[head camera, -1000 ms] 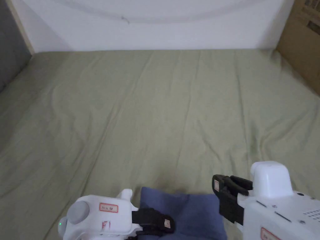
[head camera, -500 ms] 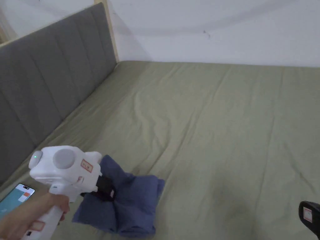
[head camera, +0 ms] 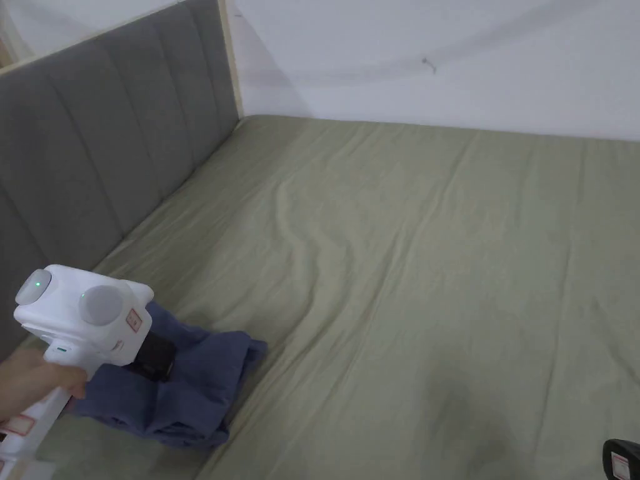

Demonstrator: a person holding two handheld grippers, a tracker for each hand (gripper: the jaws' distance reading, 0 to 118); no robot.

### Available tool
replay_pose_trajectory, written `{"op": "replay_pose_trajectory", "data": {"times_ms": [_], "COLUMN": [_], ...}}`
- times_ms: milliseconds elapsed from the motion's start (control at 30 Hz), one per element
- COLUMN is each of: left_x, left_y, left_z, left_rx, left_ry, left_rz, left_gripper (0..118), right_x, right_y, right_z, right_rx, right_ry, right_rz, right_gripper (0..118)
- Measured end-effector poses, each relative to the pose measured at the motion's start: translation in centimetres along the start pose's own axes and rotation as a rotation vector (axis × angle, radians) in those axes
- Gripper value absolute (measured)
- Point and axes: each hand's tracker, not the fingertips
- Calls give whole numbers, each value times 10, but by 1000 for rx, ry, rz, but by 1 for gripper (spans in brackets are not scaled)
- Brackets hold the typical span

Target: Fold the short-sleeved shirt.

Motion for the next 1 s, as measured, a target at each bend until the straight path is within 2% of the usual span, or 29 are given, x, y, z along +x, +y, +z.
{"op": "replay_pose_trajectory", "data": {"times_ms": [33, 67, 200, 233, 267, 333, 367, 400, 467, 500, 633, 700, 733, 833, 933, 1000], "left_x": [3, 3, 0, 4, 9, 25, 35, 50, 77, 95, 158, 186, 200, 235, 269, 284], "left_y": [-2, -5, -13, -18, -23, -31, -37, -44, -53, -60, -88, -101, -109, -123, -133, -142], "left_z": [3, 8, 35, 47, 59, 88, 100, 114, 136, 151, 206, 229, 241, 273, 300, 312], "left_rx": [3, 15, 60, 95, 136, 225, 254, 291, 354, 399, 632, 731, 786, 864, 946, 1018], "left_ry": [-7, -18, -145, -171, -184, -208, -217, -208, -194, -190, -100, -38, -34, -77, -16, -43], "left_rz": [7, 20, 158, 188, 202, 237, 237, 233, 204, 176, 249, 217, 243, 196, 188, 188], "left_gripper": [113, 114, 114, 110, 100, 39, 14, 7, 7, 3, 0, 0, 0, 0, 0, 0], "right_x": [0, 0, 1, 3, 7, 12, 14, 17, 21, 24, 32, 35, 37, 38, 40, 41], "right_y": [0, -1, -4, -5, -8, -10, -11, -12, -11, -10, 0, 7, 10, 19, 26, 29], "right_z": [-2, -3, -2, -1, -1, 2, 4, 6, 12, 16, 38, 49, 56, 74, 98, 112], "right_rx": [-6, -8, -13, -14, -11, -5, -3, 3, 18, 33, 122, 166, 195, 275, 380, 422], "right_ry": [0, -1, 22, 23, 22, 21, 20, 22, 7, -1, -37, -69, -84, -121, -141, -159], "right_rz": [4, 7, -4, -9, -13, -20, -25, -28, -32, -27, -31, -20, -5, 17, 16, 11], "right_gripper": [0, 0, 0, 0, 0, 0, 0, 0, 0, 0, 0, 0, 0, 0, 0, 0]}}
